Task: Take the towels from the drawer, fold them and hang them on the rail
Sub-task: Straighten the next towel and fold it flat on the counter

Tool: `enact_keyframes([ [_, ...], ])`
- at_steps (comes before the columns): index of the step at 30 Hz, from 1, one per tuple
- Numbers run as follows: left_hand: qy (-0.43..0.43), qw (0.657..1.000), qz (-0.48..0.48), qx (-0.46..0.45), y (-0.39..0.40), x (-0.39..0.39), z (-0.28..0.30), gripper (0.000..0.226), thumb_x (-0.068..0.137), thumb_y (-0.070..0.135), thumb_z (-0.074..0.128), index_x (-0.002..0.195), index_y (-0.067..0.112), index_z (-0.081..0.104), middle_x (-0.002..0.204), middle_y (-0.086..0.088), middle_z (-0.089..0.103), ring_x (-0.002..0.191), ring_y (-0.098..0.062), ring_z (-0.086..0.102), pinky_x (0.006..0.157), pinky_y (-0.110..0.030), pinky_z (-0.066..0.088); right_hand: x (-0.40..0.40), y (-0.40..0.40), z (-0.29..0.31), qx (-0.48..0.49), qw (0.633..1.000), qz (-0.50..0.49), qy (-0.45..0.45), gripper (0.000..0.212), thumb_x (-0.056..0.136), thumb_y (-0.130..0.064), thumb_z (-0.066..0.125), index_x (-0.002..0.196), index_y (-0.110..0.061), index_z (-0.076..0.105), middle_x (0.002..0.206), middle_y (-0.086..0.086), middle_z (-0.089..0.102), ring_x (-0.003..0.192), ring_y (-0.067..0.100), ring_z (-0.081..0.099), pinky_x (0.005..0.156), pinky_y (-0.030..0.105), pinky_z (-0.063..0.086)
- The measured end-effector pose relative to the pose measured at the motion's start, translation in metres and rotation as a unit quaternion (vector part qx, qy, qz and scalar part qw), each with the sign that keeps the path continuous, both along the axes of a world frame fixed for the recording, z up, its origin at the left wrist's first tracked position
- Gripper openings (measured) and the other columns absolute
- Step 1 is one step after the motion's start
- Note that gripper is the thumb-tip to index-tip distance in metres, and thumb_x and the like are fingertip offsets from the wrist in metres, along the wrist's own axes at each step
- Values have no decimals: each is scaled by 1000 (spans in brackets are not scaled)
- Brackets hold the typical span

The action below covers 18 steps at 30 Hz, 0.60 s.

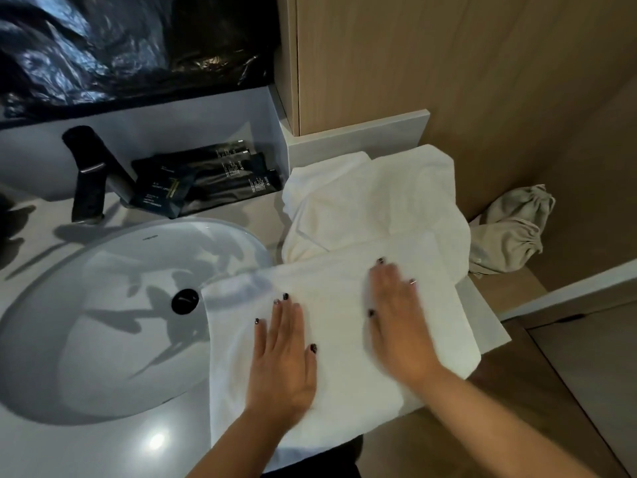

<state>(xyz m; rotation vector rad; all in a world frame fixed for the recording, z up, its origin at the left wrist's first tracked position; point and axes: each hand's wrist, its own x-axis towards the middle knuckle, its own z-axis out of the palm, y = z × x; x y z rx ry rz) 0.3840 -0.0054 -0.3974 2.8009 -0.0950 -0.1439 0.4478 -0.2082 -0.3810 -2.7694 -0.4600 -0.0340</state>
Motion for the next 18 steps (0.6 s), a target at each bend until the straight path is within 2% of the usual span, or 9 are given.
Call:
enact_keyframes([
  [2, -8, 1000, -21, 18, -5, -5, -1, 64, 94, 32, 30, 147, -3, 37, 157, -18, 30, 146, -35, 28, 115, -51, 16, -32, 25, -12, -37, 995, 96, 15, 59, 97, -24, 42, 153, -9, 29, 162, 8, 17, 151, 25, 13, 119, 45, 10],
  [3, -8, 999, -27, 25, -3, -8, -2, 63, 95, 33, 31, 147, -1, 38, 157, -17, 31, 145, -34, 30, 114, -51, 18, -42, 29, -18, -66, 991, 112, 32, 58, 101, -32, 35, 154, -12, 28, 162, 5, 16, 151, 22, 12, 118, 45, 11],
  [7, -19, 999, -31, 36, 22, -20, -8, 66, 97, 40, 30, 154, 8, 27, 161, -12, 22, 149, -30, 21, 116, -48, 16, -40, 8, -24, -111, 988, 89, 64, 66, 102, -53, 17, 158, -19, 8, 165, -4, 1, 152, 13, -6, 121, 44, 2],
  [13, -8, 998, -21, 57, 43, -35, -7, 68, 99, 46, 18, 156, 12, 7, 165, -5, 1, 153, -23, -1, 121, -44, 6, -35, -18, -24, -148, 983, 64, 84, 73, 98, -62, 10, 156, -21, -9, 164, -8, -13, 150, 11, -18, 121, 44, -5],
  [18, -2, 998, -5, 59, 60, -55, -3, 70, 97, 50, 9, 156, 12, 12, 164, -5, 1, 152, -24, -3, 122, -44, 5, -34, -24, -23, -153, 982, 55, 93, 76, 94, -65, 2, 154, -24, -19, 161, -8, -24, 145, 9, -30, 120, 38, -16],
])
